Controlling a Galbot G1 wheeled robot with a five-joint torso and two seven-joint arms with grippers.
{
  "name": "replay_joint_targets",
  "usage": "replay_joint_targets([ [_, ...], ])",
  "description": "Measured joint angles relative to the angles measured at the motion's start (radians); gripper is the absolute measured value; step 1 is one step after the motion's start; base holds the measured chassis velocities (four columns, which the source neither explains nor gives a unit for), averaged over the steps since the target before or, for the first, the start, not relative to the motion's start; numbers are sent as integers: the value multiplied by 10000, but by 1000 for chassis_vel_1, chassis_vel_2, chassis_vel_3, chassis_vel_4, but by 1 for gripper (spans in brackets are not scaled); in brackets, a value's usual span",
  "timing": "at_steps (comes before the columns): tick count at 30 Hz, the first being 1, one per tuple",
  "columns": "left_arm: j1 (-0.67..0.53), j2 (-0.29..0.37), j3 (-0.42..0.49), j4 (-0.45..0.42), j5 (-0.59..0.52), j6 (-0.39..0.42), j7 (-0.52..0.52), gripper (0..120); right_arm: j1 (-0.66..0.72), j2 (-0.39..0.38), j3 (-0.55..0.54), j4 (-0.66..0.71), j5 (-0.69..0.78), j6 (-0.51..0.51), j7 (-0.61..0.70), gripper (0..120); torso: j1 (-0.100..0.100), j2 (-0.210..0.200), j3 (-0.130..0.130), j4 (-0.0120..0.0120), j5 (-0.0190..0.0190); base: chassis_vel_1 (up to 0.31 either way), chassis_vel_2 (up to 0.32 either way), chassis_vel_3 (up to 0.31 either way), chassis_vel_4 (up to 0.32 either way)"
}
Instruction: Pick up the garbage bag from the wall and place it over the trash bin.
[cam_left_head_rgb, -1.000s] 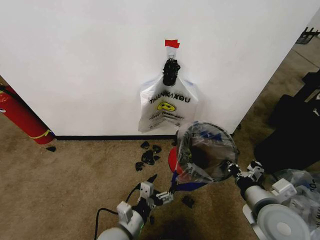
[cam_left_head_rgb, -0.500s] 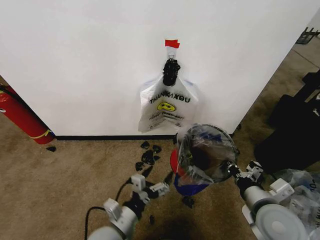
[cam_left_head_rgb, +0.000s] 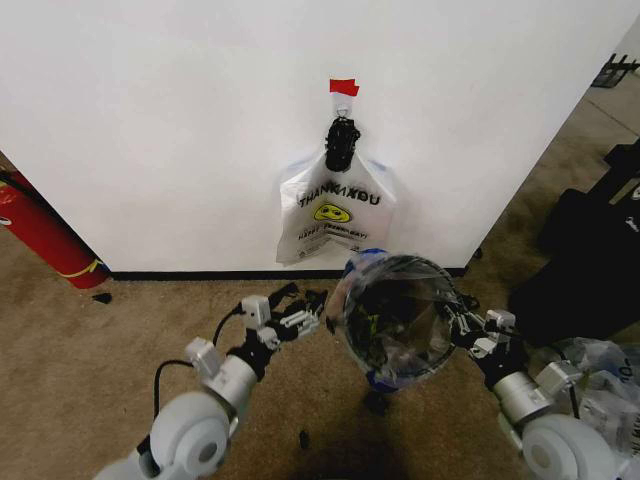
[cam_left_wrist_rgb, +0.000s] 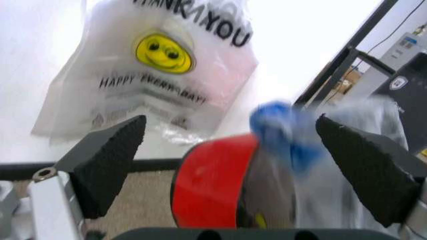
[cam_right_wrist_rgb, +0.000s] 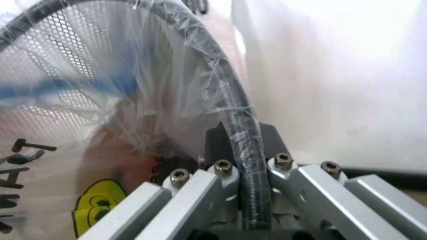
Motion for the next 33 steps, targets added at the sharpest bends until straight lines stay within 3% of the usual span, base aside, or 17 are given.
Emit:
replay_joint_targets([
  [6, -1646, 590, 217, 1162, -830, 531, 884, 100, 56, -399, 21, -539, -260, 741, -1419, 0, 1, 0, 1, -6, 0, 0, 0, 0, 0],
  [11, -1870, 721, 308, 1654, -899, 687, 1127, 100, 200, -458, -171, -610, -282, 756, -1643, 0, 0, -2, 0, 4, -1, 0, 0, 0, 0],
  [13, -1967, 746, 420, 1870, -727, 784, 1323, 100, 210, -502, -207, -651, -291, 770, -1728, 0, 0, -2, 0, -3, -1, 0, 0, 0, 0],
  [33, -2663, 871, 1249, 2355, -477, 917, 1822, 100, 125, -395, -294, -551, -345, 721, -1663, 0, -1, -2, 0, -2, -1, 0, 0, 0, 0],
])
